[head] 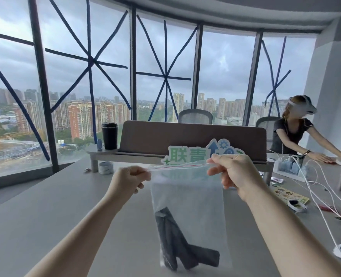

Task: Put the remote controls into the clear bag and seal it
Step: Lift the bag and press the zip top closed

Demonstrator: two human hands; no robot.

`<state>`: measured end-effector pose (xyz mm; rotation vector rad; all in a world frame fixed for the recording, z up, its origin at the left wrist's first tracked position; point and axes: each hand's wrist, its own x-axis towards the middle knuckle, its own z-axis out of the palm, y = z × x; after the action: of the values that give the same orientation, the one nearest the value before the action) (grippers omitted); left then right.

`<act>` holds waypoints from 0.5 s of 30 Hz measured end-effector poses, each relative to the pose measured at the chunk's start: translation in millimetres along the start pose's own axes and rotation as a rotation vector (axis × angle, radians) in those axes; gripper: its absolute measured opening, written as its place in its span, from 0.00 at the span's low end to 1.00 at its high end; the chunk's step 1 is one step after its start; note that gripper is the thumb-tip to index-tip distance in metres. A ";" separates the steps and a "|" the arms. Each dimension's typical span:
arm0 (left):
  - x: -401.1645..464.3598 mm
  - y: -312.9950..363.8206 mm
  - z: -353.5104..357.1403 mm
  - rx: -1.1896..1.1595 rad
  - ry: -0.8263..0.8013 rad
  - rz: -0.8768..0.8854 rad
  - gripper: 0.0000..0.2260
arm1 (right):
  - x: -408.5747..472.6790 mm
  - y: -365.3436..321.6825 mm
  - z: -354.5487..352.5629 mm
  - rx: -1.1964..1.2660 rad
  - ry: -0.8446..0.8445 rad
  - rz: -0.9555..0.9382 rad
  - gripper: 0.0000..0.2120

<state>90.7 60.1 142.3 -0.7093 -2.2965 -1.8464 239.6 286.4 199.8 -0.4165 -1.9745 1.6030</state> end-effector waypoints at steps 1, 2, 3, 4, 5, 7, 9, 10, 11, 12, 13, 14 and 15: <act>-3.0 4.5 1.4 -0.072 -0.006 -0.021 0.02 | -0.8 -0.8 -3.4 -0.041 0.036 -0.023 0.12; -6.1 9.5 3.0 -0.139 -0.012 -0.036 0.03 | -1.7 -2.0 -7.2 -0.112 0.085 -0.056 0.13; -8.6 14.2 5.3 -0.198 -0.020 -0.042 0.04 | -2.5 -2.9 -11.1 -0.240 0.150 -0.101 0.14; -11.1 19.4 8.4 -0.240 -0.030 -0.039 0.04 | -3.1 -2.8 -14.5 -0.420 0.241 -0.154 0.15; -13.5 24.6 12.4 -0.263 -0.040 -0.027 0.04 | -4.9 -3.4 -16.0 -0.602 0.343 -0.212 0.15; -18.3 35.7 22.9 -0.271 -0.058 0.017 0.03 | -14.4 -8.9 -11.4 -0.742 0.419 -0.410 0.11; -20.4 46.4 33.7 -0.225 -0.066 0.079 0.03 | -24.5 -18.9 2.4 -0.732 0.247 -0.618 0.10; -20.7 51.2 38.4 -0.193 -0.069 0.111 0.04 | -27.0 -23.2 10.3 -0.756 0.131 -0.650 0.12; -20.8 55.4 42.1 -0.162 -0.072 0.140 0.06 | -26.1 -25.0 17.1 -0.788 0.044 -0.653 0.13; -20.9 58.6 44.6 -0.132 -0.076 0.167 0.08 | -24.0 -26.2 22.3 -0.816 -0.009 -0.645 0.12; -20.9 60.9 46.4 -0.103 -0.079 0.190 0.09 | -21.3 -27.6 26.0 -0.831 -0.025 -0.628 0.10; -21.1 62.9 47.4 -0.081 -0.081 0.208 0.10 | -18.5 -28.6 27.7 -0.828 -0.025 -0.604 0.07; -21.3 64.1 48.0 -0.065 -0.082 0.221 0.11 | -15.8 -29.9 28.2 -0.820 -0.023 -0.582 0.05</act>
<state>146.2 109.1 179.6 -1.0201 -2.1119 -1.8293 238.5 248.1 221.5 -0.0875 -2.4081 0.4112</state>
